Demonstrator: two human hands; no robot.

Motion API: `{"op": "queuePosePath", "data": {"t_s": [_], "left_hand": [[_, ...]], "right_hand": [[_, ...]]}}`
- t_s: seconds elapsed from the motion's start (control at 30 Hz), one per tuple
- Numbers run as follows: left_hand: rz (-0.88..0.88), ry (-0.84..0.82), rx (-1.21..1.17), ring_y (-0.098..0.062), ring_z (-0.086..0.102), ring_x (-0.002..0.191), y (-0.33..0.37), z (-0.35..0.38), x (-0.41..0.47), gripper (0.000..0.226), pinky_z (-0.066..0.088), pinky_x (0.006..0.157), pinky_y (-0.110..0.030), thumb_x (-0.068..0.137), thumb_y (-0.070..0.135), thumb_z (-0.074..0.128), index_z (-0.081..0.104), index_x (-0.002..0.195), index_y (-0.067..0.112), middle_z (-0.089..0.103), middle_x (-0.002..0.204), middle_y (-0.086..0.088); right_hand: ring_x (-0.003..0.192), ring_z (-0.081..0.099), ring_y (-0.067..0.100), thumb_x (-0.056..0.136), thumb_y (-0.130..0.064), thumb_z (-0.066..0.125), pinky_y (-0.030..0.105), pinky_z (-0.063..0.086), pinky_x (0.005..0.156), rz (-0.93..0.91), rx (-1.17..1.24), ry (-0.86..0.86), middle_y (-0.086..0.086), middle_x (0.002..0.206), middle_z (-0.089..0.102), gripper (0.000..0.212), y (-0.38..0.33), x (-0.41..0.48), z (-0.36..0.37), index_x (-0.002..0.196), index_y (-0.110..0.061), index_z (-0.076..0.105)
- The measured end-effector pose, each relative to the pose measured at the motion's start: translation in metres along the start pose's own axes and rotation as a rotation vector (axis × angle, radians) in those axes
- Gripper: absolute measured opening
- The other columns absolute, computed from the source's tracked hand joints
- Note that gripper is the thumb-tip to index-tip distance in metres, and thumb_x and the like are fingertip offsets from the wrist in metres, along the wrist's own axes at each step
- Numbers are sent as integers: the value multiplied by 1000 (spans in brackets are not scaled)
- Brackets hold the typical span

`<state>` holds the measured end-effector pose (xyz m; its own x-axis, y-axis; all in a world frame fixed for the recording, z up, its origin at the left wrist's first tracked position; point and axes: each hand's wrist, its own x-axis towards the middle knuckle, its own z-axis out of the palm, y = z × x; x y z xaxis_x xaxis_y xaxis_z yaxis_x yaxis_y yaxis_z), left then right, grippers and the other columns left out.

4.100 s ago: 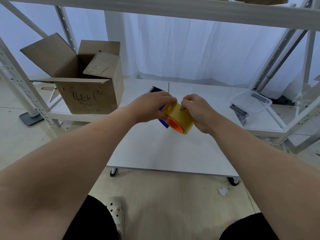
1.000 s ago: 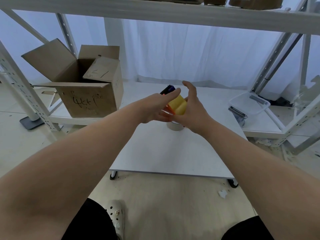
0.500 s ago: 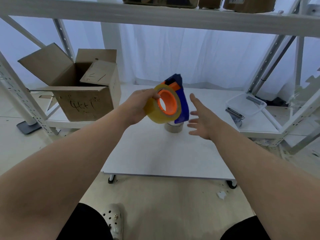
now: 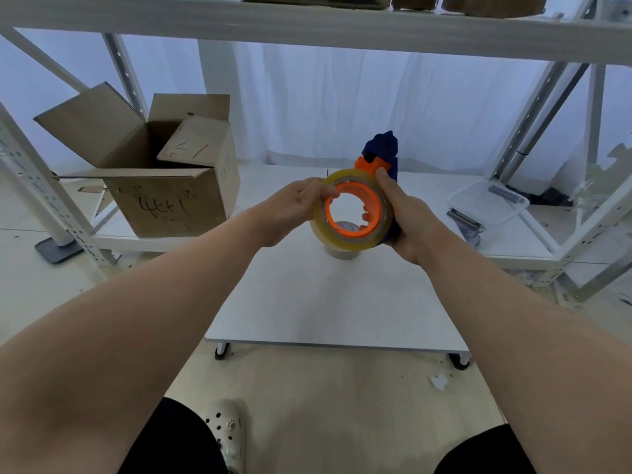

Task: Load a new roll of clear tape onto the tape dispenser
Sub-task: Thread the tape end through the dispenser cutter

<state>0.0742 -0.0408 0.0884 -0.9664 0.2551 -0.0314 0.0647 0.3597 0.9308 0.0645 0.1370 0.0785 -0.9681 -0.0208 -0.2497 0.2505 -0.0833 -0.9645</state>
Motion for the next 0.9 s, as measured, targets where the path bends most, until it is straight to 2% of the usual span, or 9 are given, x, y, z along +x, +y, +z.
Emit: {"op": "queuePosePath", "data": {"t_s": [0.1, 0.23, 0.3, 0.37, 0.43, 0.5, 0.57, 0.73, 0.9], "left_hand": [[46, 31, -3, -15, 47, 89, 1, -1, 0, 24, 34, 93, -32, 101, 29, 34, 53, 107, 16, 52, 91, -1], [71, 43, -20, -15, 47, 92, 3, -8, 0, 18, 34, 99, -36, 99, 24, 40, 57, 101, 19, 54, 88, 4], [52, 44, -30, -15, 48, 93, 3, -13, 0, 15, 34, 101, -38, 96, 22, 45, 60, 96, 20, 56, 89, 3], [26, 30, -63, -16, 49, 94, 3, -19, -2, 11, 37, 101, -40, 92, 24, 52, 63, 93, 20, 58, 89, 0], [9, -1, -67, -20, 50, 94, 3, -23, -3, 11, 41, 98, -40, 91, 23, 55, 65, 92, 19, 59, 92, -5], [0, -30, -44, -22, 50, 91, 4, -22, -3, 11, 45, 92, -36, 92, 18, 54, 65, 94, 16, 58, 97, -12], [-4, -46, -19, -21, 50, 90, 6, -17, -3, 13, 46, 88, -32, 91, 15, 57, 65, 99, 10, 58, 98, -13], [-14, -27, 5, -21, 55, 94, 3, -19, -2, 24, 46, 92, -33, 87, 15, 63, 64, 107, 2, 64, 97, -3], [15, 17, 49, -30, 59, 108, -3, -25, 0, 33, 45, 102, -42, 79, 23, 71, 66, 108, 9, 66, 108, -11]], "right_hand": [[99, 63, 25, 84, -58, 53, 43, 53, 90, -33, -14, 34, 0, 94, 67, 36, 0, -1, 3, 90, -24, 60], [98, 66, 27, 84, -60, 51, 42, 53, 92, -34, -1, -13, 3, 94, 70, 41, 2, 1, 0, 89, -21, 64], [85, 62, 22, 84, -59, 51, 33, 54, 80, -35, -26, -38, 4, 88, 66, 42, 2, 1, -3, 88, -20, 64], [81, 53, 20, 83, -57, 55, 28, 49, 71, -60, -77, -52, 7, 90, 59, 41, 5, 2, -6, 91, -18, 62], [85, 48, 21, 80, -56, 59, 30, 46, 74, -96, -119, -79, 7, 91, 58, 44, 8, 2, -10, 97, -16, 61], [85, 51, 20, 73, -58, 60, 34, 45, 82, -124, -143, -105, 4, 88, 62, 52, 12, 2, -13, 101, -14, 62], [84, 56, 19, 77, -56, 59, 37, 46, 89, -142, -150, -87, 2, 88, 66, 50, 14, 4, -13, 104, -13, 62], [81, 58, 17, 86, -51, 58, 41, 45, 96, -143, -217, 6, -1, 88, 67, 47, 14, 11, -11, 111, -12, 61], [95, 61, 23, 84, -48, 59, 40, 47, 96, -94, -169, -19, 5, 101, 67, 52, 15, 10, -14, 119, -10, 55]]}}
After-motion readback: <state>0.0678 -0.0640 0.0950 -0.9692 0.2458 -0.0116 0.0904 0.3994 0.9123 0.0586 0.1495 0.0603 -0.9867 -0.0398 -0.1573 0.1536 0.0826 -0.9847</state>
